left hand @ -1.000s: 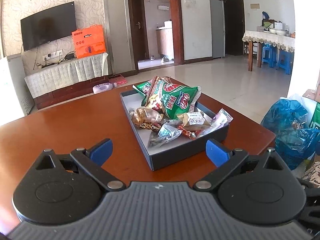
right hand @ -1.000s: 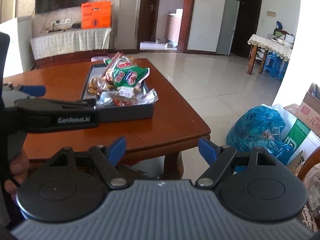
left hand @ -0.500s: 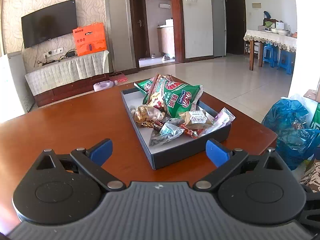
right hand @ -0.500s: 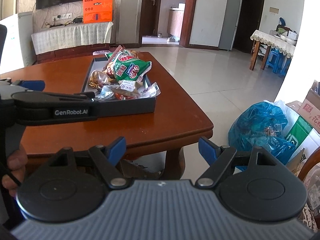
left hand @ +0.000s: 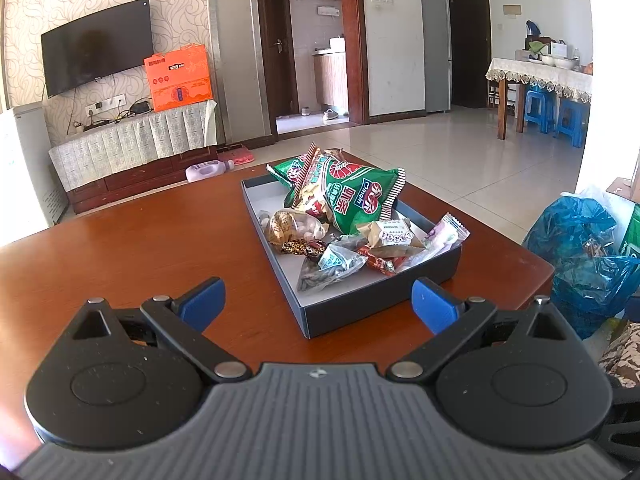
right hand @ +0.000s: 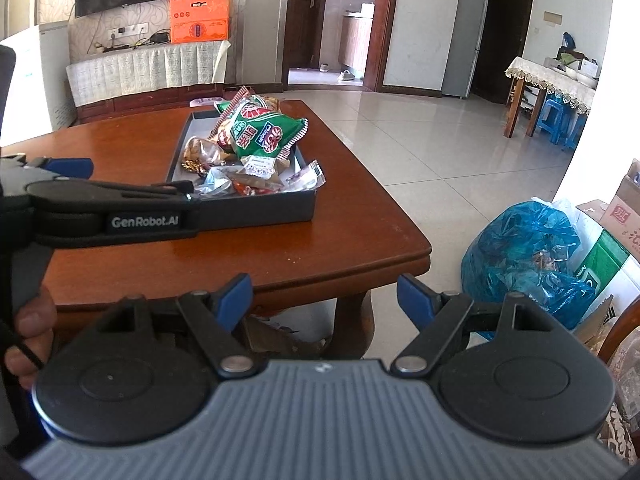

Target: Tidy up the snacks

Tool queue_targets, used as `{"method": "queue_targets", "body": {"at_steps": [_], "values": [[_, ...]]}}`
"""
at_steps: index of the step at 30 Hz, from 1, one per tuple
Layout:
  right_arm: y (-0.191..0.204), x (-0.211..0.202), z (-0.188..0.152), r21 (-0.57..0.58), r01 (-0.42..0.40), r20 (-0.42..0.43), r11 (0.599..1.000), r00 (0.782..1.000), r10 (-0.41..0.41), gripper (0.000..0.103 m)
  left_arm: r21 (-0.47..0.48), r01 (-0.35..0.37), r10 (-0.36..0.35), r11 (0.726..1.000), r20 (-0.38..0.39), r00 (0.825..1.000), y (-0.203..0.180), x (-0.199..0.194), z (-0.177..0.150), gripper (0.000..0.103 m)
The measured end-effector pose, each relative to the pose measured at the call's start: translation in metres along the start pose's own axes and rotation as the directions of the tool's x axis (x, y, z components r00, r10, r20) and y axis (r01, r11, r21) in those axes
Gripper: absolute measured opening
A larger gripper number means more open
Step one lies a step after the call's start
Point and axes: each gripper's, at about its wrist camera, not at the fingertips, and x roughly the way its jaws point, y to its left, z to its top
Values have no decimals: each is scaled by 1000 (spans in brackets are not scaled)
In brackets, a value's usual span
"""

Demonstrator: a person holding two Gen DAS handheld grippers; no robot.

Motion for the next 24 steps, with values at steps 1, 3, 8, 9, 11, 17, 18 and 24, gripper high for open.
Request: {"method": "queue_targets", "body": {"at_steps": [1,3,8,9,11,17,18,24], "values": [[0,0,0,0,0,0,1000,1000,0,81,0,-1,1,1000,0,1000,0,0,0,101],[0,0,0,-1,-2,-2,1000,1000,2,81,1,0,0,1000,0,1000,0,0,0,101],[0,0,-1,-3,-2,-2,1000,1000,2,81,-3,1,-1,1000,0,1000,0,0,0,101],[0,0,-1,-3,-3,-2,1000,1000,3,81,-1,-1,1,1000,1,1000,0,0,0,101],[0,0,-1,-2,-1,-3,1000,1000,1,81,0,0,0,1000,1,1000,-1,1,0,101],[2,-1,-2,-10,5,-1,1000,1000,-5,81,-1,0,0,1000,-1,1000,-1,2,-1,101],[2,-1,-2,-16,7,0,1000,1000,-7,81,0,0,0,1000,0,1000,-1,1,-1,101],[4,0,-2,-29,9,2,1000,1000,-9,81,0,0,0,1000,-1,1000,-1,2,-1,101]]}}
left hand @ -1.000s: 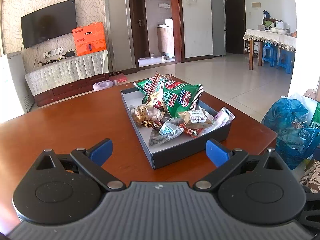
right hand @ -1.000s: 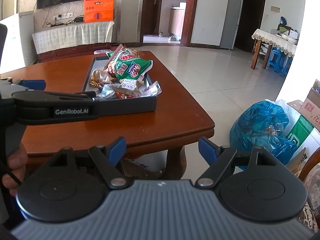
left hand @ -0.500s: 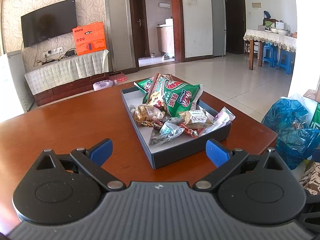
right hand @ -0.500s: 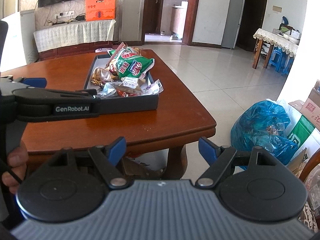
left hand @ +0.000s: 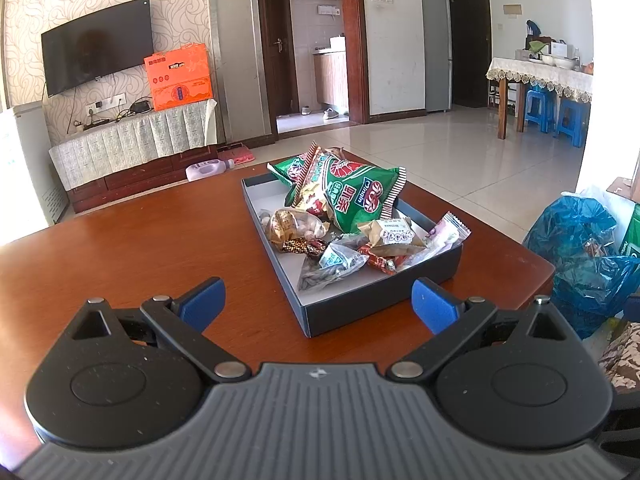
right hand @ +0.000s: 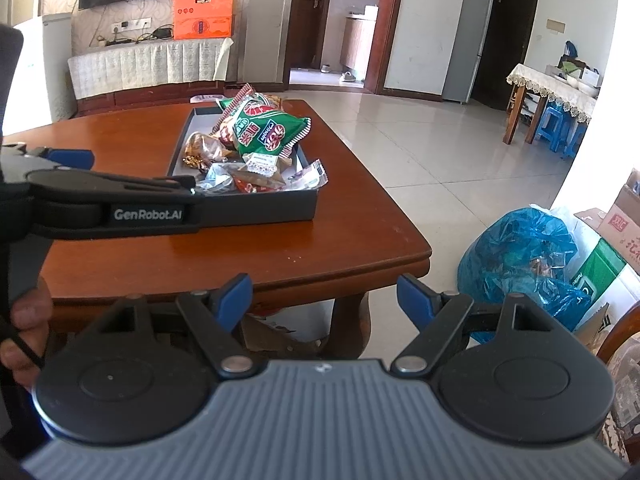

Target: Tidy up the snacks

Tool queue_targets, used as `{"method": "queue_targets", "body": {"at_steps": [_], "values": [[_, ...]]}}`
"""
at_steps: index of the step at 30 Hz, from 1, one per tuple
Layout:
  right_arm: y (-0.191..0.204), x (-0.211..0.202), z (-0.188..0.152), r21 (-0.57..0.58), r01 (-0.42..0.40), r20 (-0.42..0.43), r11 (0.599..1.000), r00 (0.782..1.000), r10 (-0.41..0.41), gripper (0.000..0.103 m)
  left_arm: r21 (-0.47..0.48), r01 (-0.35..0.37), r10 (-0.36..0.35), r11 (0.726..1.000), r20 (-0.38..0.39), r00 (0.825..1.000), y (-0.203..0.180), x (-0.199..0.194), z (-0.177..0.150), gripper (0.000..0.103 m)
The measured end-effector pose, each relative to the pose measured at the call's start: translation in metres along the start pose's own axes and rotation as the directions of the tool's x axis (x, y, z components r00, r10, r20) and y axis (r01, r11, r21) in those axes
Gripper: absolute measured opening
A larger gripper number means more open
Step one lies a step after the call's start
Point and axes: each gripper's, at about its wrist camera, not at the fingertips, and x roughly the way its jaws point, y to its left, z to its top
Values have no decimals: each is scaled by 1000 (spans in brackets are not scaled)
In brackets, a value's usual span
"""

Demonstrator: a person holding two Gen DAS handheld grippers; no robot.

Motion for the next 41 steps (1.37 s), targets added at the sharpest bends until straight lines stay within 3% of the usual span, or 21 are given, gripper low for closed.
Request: {"method": "queue_targets", "body": {"at_steps": [41], "values": [[-1,2,1,0,-7,-9,1000,1000,7,81,-9,10,-10,1000,19,1000,-1,0,-4,101]]}}
